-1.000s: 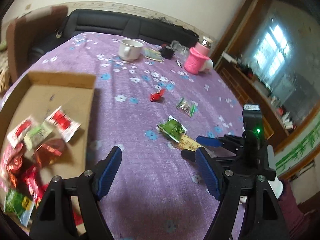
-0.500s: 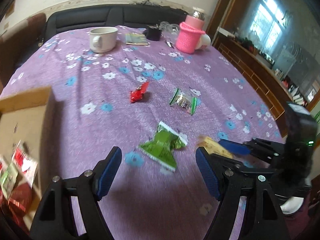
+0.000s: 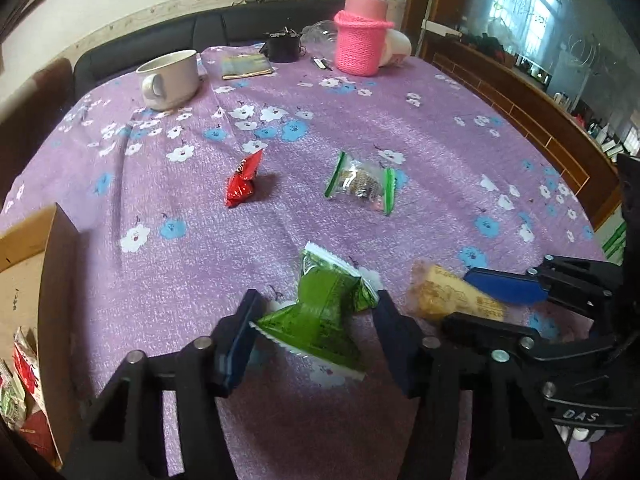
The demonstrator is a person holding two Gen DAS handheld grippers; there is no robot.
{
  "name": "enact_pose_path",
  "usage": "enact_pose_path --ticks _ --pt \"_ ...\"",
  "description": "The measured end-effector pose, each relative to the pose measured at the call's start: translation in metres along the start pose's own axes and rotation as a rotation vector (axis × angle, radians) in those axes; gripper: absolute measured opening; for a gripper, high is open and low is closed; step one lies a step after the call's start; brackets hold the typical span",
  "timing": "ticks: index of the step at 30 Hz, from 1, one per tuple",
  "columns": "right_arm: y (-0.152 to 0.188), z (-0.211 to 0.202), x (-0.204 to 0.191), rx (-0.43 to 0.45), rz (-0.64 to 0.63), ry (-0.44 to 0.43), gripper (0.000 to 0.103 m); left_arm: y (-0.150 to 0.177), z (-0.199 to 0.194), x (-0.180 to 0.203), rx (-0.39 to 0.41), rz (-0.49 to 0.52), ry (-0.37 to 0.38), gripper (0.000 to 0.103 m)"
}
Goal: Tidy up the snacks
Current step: 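Drop the green packet and yellow biscuit bar into the cardboard tray with both grippers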
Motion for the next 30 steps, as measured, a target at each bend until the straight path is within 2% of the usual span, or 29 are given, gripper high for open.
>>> enact_pose_path --ticks 3,8,13,16,19,22,24,30 --pt "0.0 0.0 -0.001 -0.001 -0.012 0.001 0.041 0.001 -0.005 -0.003 0.012 -0.005 -0.001 0.047" --pt "0.0 -0.002 -0.017 0.019 -0.065 -0.039 0.039 0.004 -0.026 -0.008 0.053 -0.051 0.041 0.047" --pt "0.0 -0.005 -0.015 0.049 -0.027 -0.057 0.039 0.008 -0.064 -0.026 0.122 -0.136 0.087 0.047" --pt "0.0 -0.007 -0.01 0.059 0.007 -0.062 0.039 0.014 -0.093 -0.051 0.163 -0.207 0.102 0.047" --pt "-0.004 -0.01 -0.013 0.058 0.031 -0.076 0.039 0.02 -0.121 -0.084 0.204 -0.255 0.069 0.047" --pt "-0.013 -0.016 -0.026 0.068 0.037 -0.102 0.039 0.024 -0.147 -0.125 0.247 -0.293 -0.003 0.047" --pt "-0.024 -0.02 -0.043 0.074 0.016 -0.122 0.039 0.025 -0.157 -0.154 0.26 -0.33 -0.047 0.047" --pt "-0.067 -0.017 -0.107 0.079 -0.061 -0.218 0.039 0.029 -0.166 -0.22 0.263 -0.446 -0.111 0.047"
Point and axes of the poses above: each gripper's, at about its wrist camera, not at the fingertips, and z roughly the way its jaws point, x to its right, y to its underside, the point moved 4 cm from there along z, roughly the way its jaws point, and after that the axes turned 10 degrees about -z, right-handed, at the moved point
